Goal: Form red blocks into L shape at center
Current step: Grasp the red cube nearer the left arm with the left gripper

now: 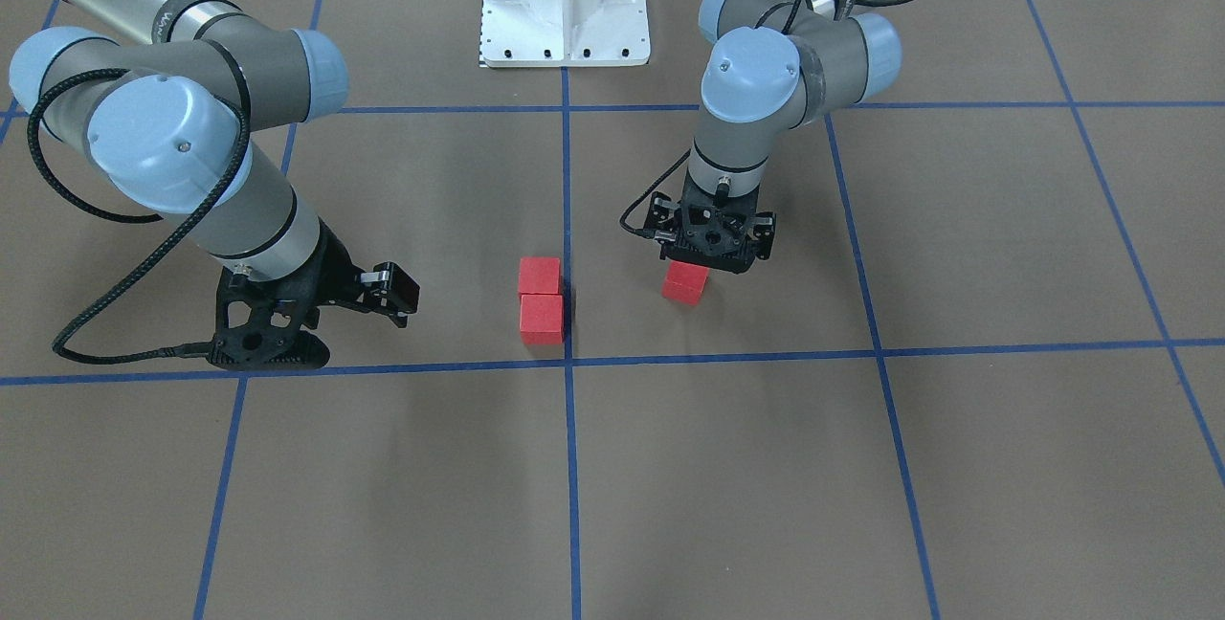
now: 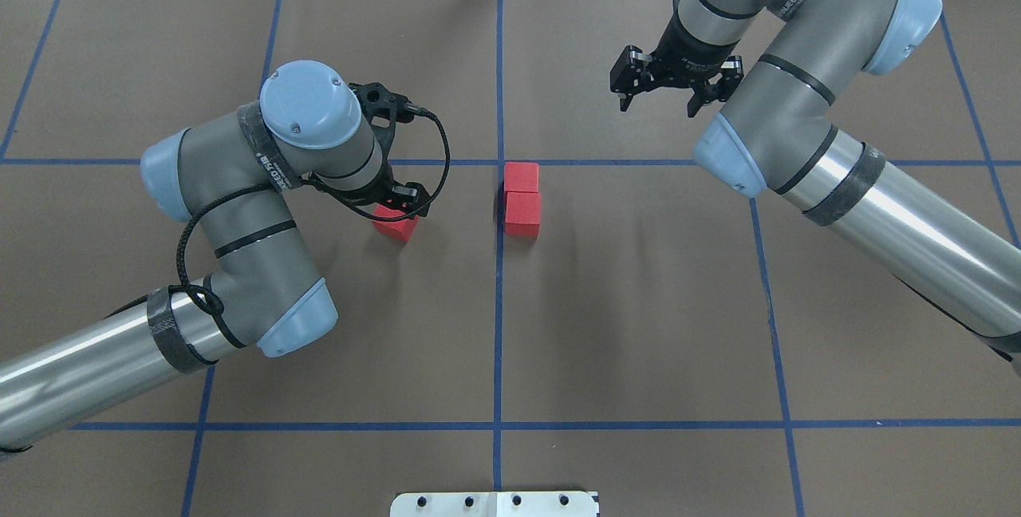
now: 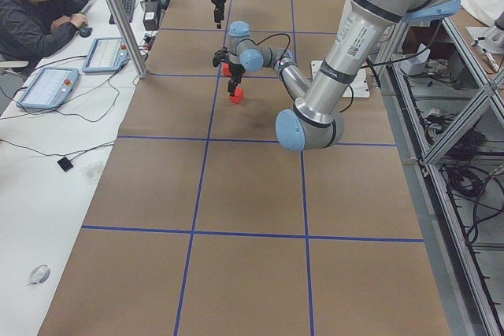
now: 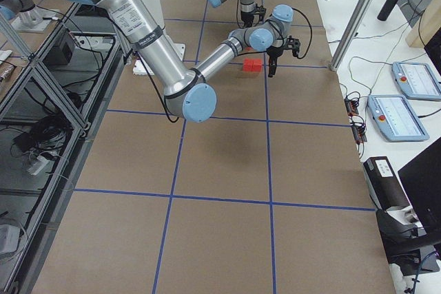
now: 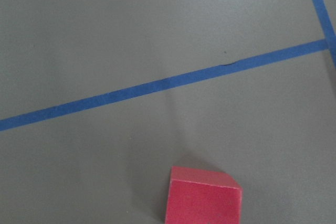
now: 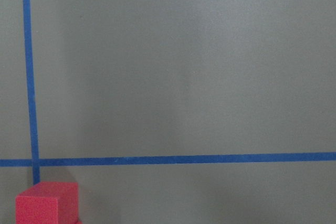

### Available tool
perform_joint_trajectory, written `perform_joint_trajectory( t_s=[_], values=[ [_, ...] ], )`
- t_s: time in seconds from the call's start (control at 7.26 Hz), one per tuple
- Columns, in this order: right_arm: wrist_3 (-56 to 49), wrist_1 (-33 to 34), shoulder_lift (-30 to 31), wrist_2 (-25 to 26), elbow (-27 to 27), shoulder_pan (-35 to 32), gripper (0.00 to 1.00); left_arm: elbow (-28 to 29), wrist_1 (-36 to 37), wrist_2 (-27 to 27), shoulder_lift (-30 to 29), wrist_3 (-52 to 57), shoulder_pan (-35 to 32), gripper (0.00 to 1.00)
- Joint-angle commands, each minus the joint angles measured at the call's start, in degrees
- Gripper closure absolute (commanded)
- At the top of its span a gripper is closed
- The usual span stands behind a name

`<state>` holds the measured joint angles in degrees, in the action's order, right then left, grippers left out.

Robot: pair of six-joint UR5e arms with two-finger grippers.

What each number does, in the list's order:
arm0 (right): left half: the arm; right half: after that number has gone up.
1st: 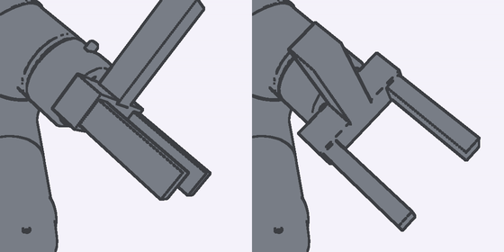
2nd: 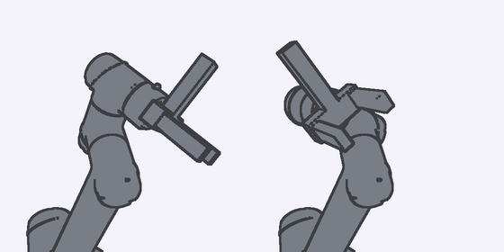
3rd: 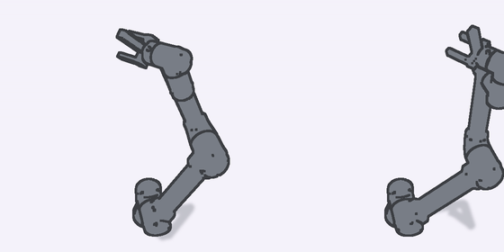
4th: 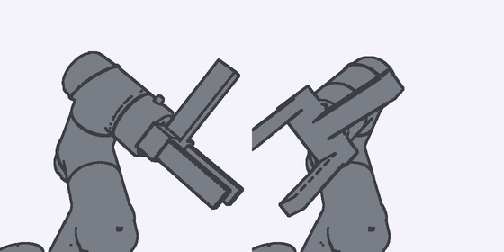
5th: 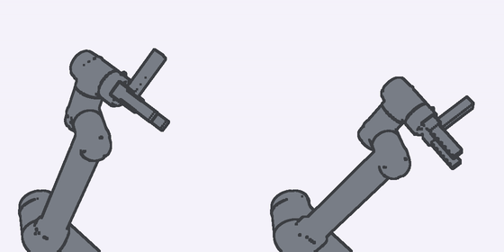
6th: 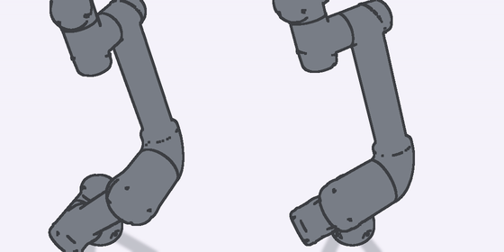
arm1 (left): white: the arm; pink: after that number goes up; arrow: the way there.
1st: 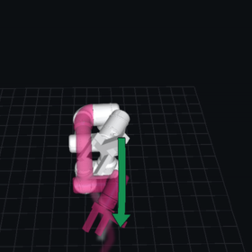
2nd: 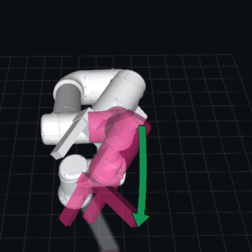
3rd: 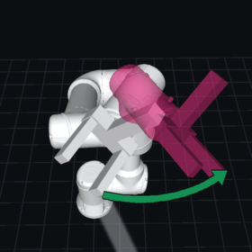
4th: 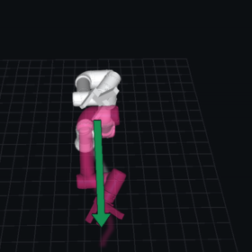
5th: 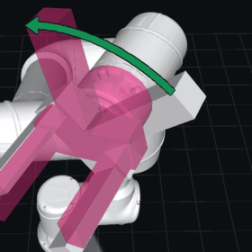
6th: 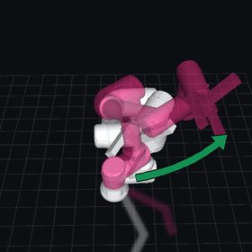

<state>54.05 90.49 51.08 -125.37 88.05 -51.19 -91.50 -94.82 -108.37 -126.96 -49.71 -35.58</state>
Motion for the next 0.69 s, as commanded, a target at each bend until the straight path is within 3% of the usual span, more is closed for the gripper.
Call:
perform_joint_trajectory(
  t_s=[0.0,0.55],
  values=[
    [-0.43,-0.05,0.60,0.03,-0.07,-0.13,0.02,0.35,-0.01,0.00,-0.13,-0.47,1.21,0.00],
    [-0.61,-0.14,0.96,-0.05,0.01,-0.57,0.01,6.42,-6.25,0.00,-1.36,-1.09,1.48,0.00]
  ],
)
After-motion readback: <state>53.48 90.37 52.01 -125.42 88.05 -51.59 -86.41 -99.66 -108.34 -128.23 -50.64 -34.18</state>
